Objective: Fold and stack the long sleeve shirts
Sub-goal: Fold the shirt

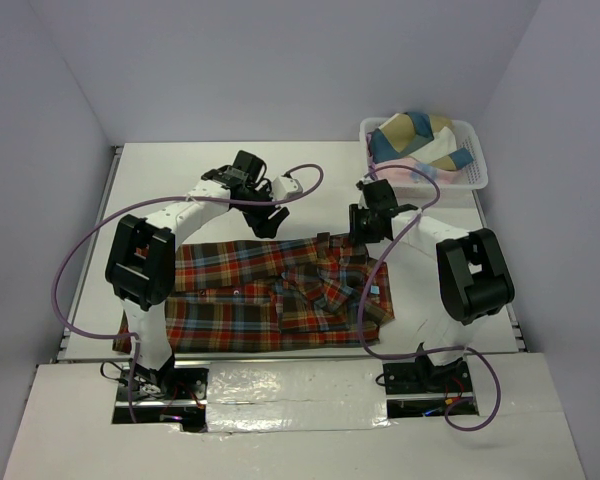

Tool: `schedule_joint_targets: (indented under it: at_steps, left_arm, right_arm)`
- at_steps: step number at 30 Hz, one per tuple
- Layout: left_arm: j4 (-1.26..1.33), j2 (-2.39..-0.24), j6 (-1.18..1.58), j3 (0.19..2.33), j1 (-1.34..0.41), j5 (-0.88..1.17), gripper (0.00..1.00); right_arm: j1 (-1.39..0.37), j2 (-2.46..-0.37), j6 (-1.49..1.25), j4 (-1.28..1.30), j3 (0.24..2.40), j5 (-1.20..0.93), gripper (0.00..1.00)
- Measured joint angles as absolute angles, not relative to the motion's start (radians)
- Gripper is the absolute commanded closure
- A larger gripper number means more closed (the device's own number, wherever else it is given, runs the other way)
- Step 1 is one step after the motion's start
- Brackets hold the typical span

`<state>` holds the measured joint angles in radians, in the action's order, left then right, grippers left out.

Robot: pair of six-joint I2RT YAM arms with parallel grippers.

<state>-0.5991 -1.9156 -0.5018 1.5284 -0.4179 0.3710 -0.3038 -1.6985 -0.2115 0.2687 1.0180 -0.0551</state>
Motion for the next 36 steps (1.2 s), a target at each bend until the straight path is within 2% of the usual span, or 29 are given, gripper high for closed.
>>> schedule_joint_targets:
  at_steps: [2,3,8,16,25,29,33,34,36]
  left_arm:
    - [-0.599,-1.916,-0.502,1.528,-0.418,0.371,0.32]
    - [-0.599,-1.916,-0.502,1.528,-0.418,0.371,0.32]
    - [-0.6,-1.916,-0.513,1.528,-0.418,0.371,0.32]
    - [-0.607,-1.916,-0.517,1.532,-0.421,0.387,0.33]
    - [-0.656,-1.859,-0.566,1.557,-0.454,0.478,0.3]
    - [-0.694,-1.752,-0.696,1.535,-0.464,0.543,0.2]
    - [-0.765,-1.695,-0.838,1.54,-0.491,0.588,0.18]
    - [-0.779,-1.695,-0.871,1.54,-0.506,0.592,0.12]
    - [-0.808,-1.696,-0.951,1.531,-0.55,0.589,0.08]
  right_arm:
    - [-0.303,-1.699,-0.209,0.265,1.014,-0.063,0.72]
    - [-0.303,-1.699,-0.21,0.264,1.013,-0.065,0.84]
    - [-0.303,-1.691,-0.208,0.259,1.003,-0.059,1.0]
    - [-0.32,-1.589,-0.166,0.266,0.991,-0.028,1.0]
    - [-0.477,-1.239,-0.08,0.258,0.868,-0.115,1.0]
    - [-0.516,-1.048,-0.08,0.254,0.776,-0.198,1.0]
    - [-0.561,-0.901,-0.1,0.264,0.685,-0.254,1.0]
    - [-0.578,-0.873,-0.109,0.265,0.664,-0.259,1.0]
    - [-0.599,-0.834,-0.121,0.27,0.63,-0.264,1.0]
